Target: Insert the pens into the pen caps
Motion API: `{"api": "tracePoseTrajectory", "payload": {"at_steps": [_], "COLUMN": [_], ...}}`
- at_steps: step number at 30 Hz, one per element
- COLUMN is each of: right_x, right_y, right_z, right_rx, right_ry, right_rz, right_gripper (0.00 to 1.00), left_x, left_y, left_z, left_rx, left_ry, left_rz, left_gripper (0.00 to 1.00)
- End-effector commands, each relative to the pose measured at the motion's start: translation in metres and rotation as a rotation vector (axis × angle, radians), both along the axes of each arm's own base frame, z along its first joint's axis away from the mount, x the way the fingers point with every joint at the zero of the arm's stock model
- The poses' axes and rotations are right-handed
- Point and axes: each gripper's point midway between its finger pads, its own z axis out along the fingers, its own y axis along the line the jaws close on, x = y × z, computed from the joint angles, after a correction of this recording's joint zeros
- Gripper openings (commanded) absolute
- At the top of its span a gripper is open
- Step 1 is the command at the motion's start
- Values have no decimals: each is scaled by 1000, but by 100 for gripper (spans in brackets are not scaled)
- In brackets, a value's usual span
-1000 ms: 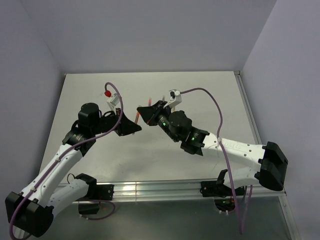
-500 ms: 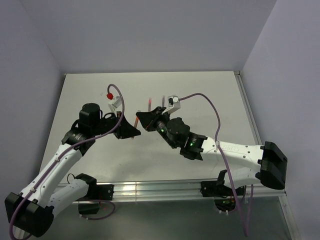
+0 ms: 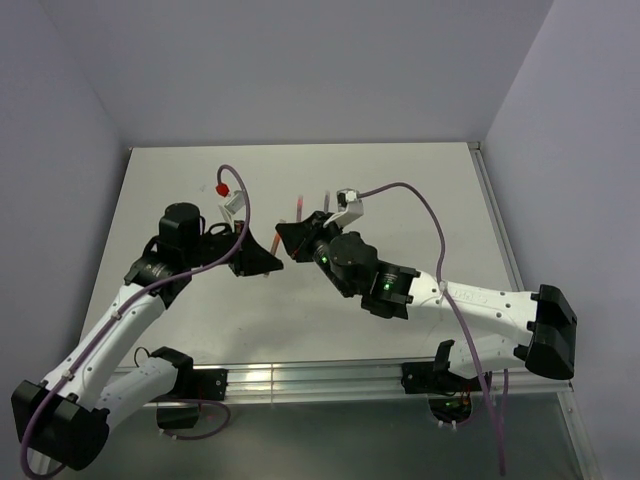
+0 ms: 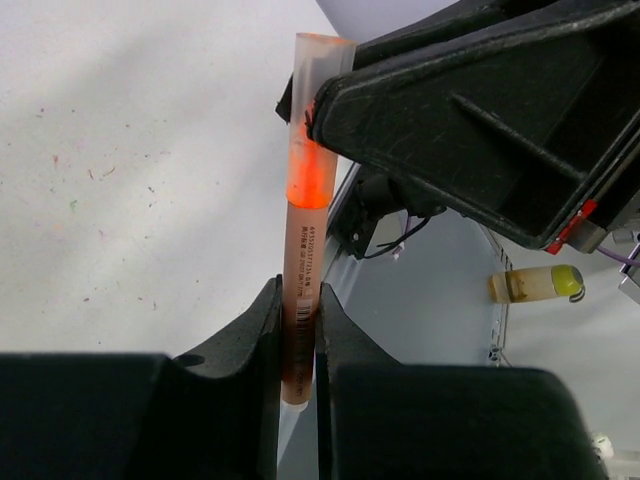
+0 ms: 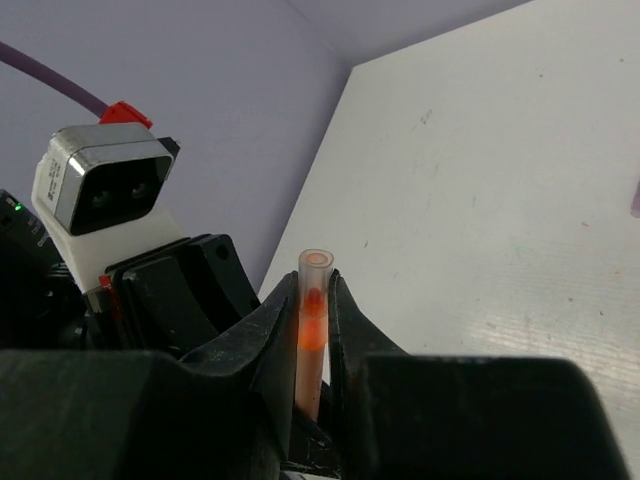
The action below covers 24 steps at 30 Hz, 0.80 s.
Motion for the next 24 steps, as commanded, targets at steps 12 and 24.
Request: {"api": "tracePoseTrajectory", "payload": {"at_steps": [12,24], "right_x": [28,165], "right_y": [-29,-152], "right_z": [-6,-84], "right_rx": [-237,-621], "right_ry": [123,306], "right_rz": [19,-262], "right_gripper": [0,0], "left_x": [40,54], "left_y": [4,46], "left_z": [51,31], "left_rx": [-30,89], "left_ry": [-267,-269], "left_rz": [162,439], "left_gripper": [49,50]}}
